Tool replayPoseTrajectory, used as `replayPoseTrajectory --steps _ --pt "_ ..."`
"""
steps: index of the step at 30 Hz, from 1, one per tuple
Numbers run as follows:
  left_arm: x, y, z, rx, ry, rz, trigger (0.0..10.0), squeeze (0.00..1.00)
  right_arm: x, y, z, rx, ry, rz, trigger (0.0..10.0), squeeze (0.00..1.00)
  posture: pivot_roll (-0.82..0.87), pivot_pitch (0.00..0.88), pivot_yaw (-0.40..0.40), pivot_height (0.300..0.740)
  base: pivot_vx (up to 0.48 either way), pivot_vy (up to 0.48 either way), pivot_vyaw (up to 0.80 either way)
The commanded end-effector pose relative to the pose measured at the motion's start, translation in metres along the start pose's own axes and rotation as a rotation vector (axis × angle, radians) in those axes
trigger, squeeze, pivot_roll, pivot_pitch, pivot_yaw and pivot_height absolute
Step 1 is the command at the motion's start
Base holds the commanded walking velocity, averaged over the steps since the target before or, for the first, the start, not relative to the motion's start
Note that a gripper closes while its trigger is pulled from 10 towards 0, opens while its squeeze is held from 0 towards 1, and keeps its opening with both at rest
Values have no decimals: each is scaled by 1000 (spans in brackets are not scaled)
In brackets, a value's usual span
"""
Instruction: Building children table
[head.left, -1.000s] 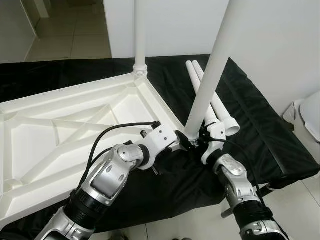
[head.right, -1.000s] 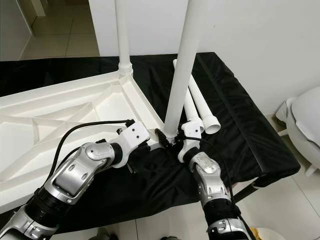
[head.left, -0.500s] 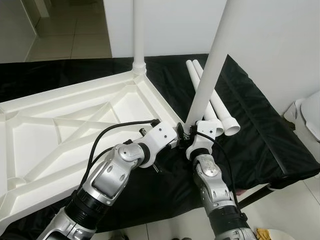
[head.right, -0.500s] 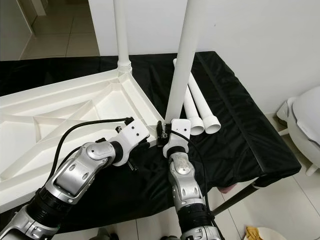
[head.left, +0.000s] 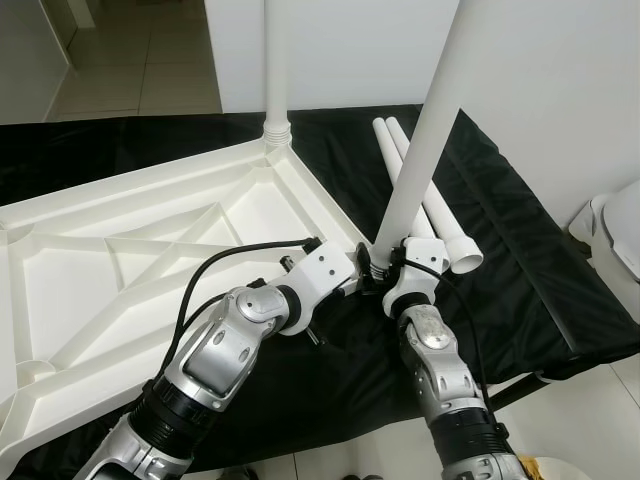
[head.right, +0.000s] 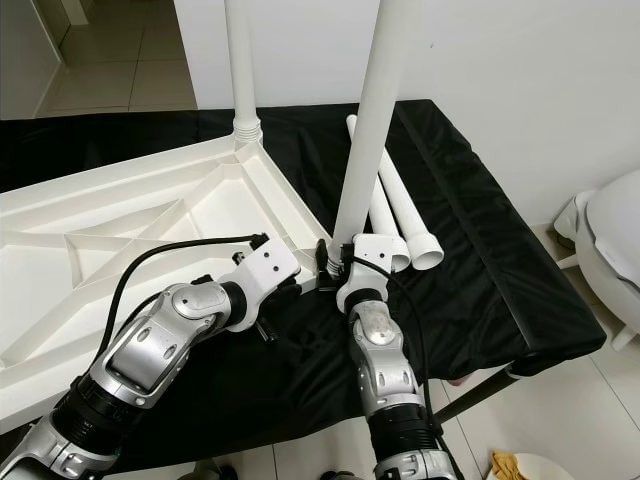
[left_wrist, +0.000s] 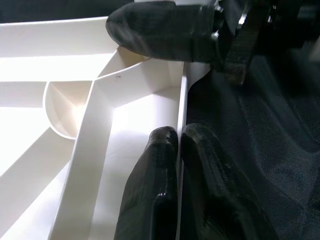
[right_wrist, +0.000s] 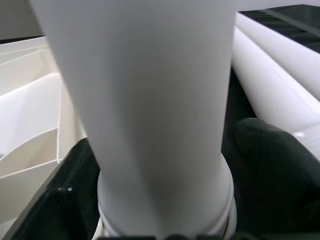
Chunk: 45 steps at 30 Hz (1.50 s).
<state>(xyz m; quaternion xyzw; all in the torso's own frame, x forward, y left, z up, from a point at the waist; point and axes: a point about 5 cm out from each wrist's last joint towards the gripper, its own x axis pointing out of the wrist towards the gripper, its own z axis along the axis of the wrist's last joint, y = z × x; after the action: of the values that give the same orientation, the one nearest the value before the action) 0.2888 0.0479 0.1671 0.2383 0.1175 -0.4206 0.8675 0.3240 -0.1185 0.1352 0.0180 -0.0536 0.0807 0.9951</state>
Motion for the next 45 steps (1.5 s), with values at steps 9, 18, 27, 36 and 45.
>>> replayPoseTrajectory --steps 9,18,27,36,45 --pt "-1 1 1 8 5 -6 10000 0 0 -16 7 -86 -13 248 10000 0 -5 116 2 740 0 0 0" --pt "-1 3 2 14 3 -3 10000 0 -3 -28 7 -117 7 440 10000 0 -4 108 4 740 0 0 0" --pt "-1 5 3 18 2 0 10000 0 -8 -45 -13 -86 104 564 9725 0 3 102 11 740 0 0 0" --pt "-2 5 4 23 1 -6 10000 0 -1 -53 -16 -120 124 565 10000 0 2 96 19 740 0 0 0" --pt "-1 3 5 29 -1 -17 10000 0 9 -49 -15 -121 96 576 10000 0 7 94 14 740 0 0 0"
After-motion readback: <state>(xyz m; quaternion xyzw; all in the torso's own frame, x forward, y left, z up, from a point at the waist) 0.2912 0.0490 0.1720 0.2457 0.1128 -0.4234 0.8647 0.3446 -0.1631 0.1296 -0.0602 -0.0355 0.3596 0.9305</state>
